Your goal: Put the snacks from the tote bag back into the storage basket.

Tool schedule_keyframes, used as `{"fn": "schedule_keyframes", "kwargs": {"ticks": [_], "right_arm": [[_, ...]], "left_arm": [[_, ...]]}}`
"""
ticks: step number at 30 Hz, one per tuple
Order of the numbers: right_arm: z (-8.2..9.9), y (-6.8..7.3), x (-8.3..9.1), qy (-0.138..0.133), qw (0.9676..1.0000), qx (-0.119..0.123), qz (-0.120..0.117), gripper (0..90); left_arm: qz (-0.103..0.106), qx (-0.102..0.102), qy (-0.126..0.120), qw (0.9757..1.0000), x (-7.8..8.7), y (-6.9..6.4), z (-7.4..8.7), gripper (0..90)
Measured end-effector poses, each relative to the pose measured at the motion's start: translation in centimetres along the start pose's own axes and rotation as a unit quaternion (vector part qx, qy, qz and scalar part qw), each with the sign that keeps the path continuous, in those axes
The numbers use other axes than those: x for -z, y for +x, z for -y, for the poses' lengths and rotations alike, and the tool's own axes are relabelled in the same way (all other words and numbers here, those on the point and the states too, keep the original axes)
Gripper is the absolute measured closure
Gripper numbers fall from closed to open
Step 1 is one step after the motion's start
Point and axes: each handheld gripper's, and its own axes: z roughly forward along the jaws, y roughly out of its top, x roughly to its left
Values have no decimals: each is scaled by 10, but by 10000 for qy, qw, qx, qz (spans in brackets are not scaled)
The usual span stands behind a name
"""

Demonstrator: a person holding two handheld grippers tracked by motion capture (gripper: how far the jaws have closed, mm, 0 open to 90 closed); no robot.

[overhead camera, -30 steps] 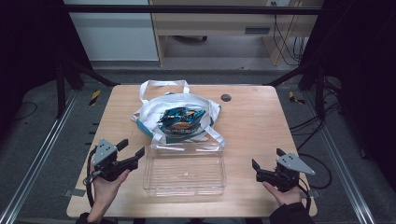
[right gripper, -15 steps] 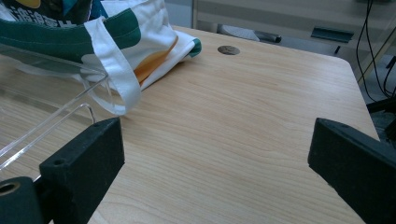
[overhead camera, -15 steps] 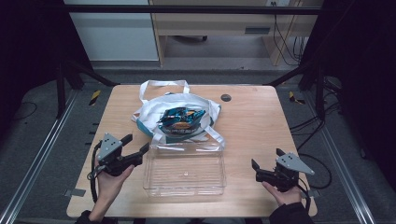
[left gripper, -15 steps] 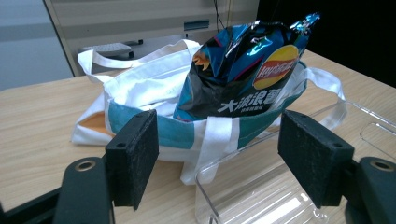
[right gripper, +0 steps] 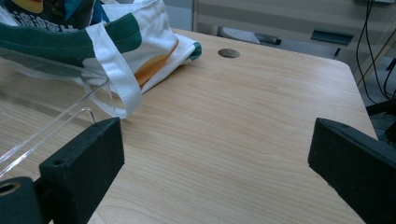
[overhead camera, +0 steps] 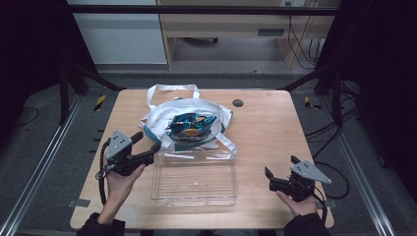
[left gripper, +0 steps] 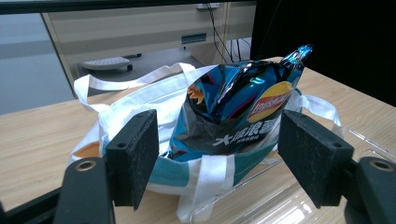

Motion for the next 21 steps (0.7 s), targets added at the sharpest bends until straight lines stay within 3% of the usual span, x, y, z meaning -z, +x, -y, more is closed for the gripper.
{"fn": "schedule_keyframes", "kwargs": {"ticks": [21], "right_arm": [[0, 0, -2, 43, 10000, 2, 0, 40]], "left_arm": [[32, -71, 101, 9999, -34, -6, -10, 309]]}}
